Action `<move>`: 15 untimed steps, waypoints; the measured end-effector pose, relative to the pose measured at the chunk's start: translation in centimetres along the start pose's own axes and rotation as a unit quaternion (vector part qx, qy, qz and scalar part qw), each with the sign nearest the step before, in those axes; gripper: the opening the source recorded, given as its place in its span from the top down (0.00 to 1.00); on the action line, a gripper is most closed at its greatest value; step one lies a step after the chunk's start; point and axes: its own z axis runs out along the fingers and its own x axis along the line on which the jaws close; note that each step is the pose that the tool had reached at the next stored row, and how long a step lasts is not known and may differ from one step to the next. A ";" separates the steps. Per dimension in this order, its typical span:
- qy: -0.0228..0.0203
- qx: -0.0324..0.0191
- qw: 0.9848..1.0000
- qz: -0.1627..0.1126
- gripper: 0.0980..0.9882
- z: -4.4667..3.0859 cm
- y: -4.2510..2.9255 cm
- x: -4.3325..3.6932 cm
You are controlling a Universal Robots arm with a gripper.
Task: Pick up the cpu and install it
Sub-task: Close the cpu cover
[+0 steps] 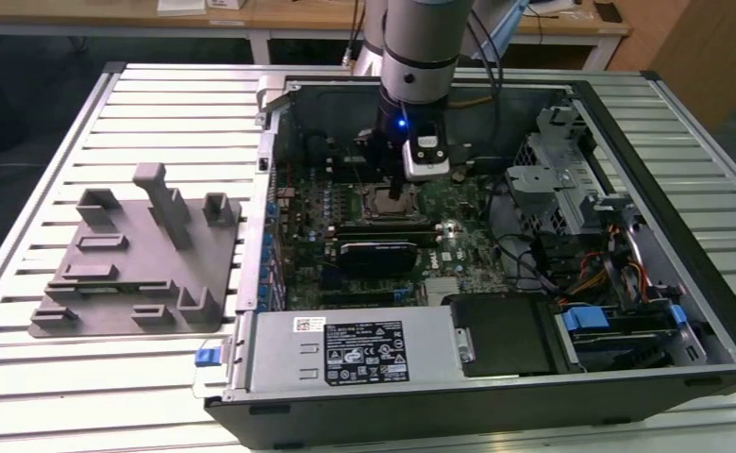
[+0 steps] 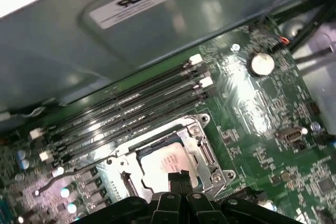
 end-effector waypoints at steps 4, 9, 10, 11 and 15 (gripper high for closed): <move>0.001 -0.001 0.999 -0.035 0.99 0.05 0.00 0.00; 0.002 -0.002 0.997 -0.077 0.99 0.15 0.00 0.00; 0.002 -0.002 0.996 -0.086 0.99 0.17 0.00 0.00; 0.002 -0.002 0.996 -0.094 0.99 0.19 0.00 0.00; 0.000 -0.003 0.994 -0.112 0.99 0.21 -0.01 0.02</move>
